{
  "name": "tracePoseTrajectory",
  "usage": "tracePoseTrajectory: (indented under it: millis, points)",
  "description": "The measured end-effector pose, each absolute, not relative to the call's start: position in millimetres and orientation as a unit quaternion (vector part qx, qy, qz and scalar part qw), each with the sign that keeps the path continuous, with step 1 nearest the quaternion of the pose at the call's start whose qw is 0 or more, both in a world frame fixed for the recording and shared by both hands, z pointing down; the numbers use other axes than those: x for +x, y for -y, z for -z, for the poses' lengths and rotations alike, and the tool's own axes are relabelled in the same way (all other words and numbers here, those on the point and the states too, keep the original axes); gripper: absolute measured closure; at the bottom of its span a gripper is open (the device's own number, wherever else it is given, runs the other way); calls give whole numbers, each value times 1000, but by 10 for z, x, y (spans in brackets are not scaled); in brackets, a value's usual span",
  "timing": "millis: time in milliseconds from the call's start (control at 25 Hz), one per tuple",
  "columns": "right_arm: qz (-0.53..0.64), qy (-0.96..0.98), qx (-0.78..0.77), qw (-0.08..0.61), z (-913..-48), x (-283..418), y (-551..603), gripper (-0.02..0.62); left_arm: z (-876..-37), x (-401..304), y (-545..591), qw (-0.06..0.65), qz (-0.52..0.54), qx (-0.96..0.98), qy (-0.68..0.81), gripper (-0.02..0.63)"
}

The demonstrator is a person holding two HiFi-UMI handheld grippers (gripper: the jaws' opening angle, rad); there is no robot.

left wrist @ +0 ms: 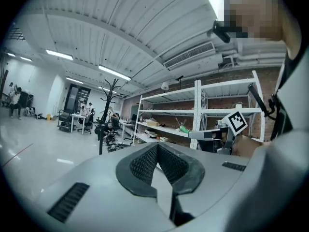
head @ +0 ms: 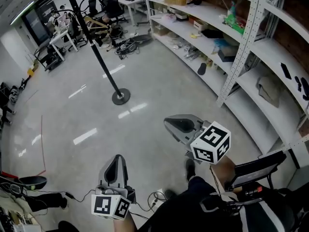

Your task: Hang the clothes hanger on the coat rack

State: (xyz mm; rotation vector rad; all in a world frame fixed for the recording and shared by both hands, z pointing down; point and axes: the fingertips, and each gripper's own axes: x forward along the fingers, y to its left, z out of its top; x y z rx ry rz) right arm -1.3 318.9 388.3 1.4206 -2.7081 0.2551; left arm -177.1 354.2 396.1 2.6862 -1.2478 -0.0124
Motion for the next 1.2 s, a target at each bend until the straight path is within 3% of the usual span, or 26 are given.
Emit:
tracePoseTrajectory:
  millis: [320, 760, 1200]
  points:
    - [-55, 887, 458, 33, -3619, -85, -3763, 588, -3746, -1799, -4037, 69, 11, 907, 415, 605]
    - [-54, 893, 445, 36, -3511, 684, -4124, 588, -3600, -971, -4457, 66, 8, 907, 416, 605]
    - [-34, 888, 455, 45, -3592, 460, -4365, 588, -3613, -1123, -4610, 64, 12, 912, 404, 605]
